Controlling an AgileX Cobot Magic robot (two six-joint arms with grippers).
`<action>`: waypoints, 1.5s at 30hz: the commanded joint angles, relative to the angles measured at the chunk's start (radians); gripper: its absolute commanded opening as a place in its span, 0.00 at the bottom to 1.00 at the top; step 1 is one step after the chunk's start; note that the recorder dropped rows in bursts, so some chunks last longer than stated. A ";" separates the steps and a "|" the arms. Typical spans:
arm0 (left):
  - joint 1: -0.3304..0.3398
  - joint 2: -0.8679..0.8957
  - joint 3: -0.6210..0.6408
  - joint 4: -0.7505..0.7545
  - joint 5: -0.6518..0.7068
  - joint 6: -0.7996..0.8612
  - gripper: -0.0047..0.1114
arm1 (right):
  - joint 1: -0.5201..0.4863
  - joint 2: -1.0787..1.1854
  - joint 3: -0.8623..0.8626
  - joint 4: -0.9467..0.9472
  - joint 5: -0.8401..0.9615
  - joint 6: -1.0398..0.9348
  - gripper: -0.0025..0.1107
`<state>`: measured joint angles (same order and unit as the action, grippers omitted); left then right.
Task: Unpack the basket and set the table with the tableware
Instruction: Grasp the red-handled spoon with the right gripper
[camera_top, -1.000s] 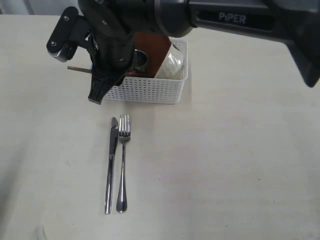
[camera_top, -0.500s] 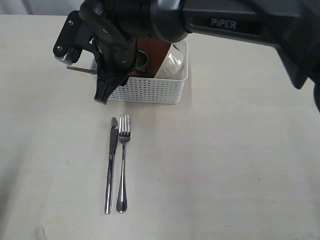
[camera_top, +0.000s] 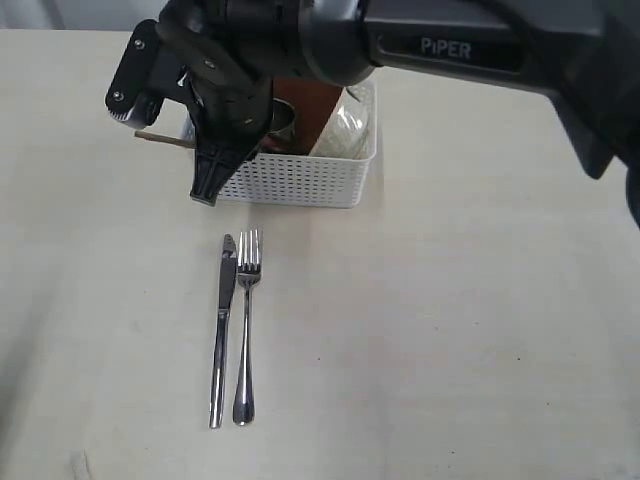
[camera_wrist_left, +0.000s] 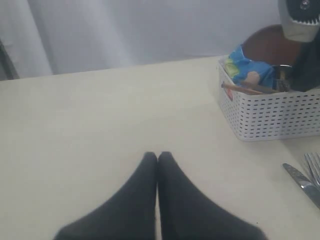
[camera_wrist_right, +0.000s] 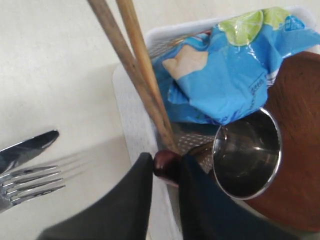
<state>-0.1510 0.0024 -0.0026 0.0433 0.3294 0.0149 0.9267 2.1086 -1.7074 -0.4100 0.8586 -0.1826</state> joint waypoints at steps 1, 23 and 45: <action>0.002 -0.002 0.003 0.001 -0.010 -0.004 0.04 | -0.003 -0.020 -0.002 -0.022 0.013 0.003 0.02; 0.002 -0.002 0.003 0.001 -0.010 -0.004 0.04 | -0.003 -0.062 -0.002 -0.178 0.169 0.014 0.02; 0.002 -0.002 0.003 0.001 -0.010 -0.004 0.04 | -0.003 -0.106 -0.002 -0.246 0.174 0.032 0.02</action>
<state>-0.1510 0.0024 -0.0026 0.0433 0.3294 0.0149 0.9267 2.0280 -1.7074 -0.6267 1.0243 -0.1568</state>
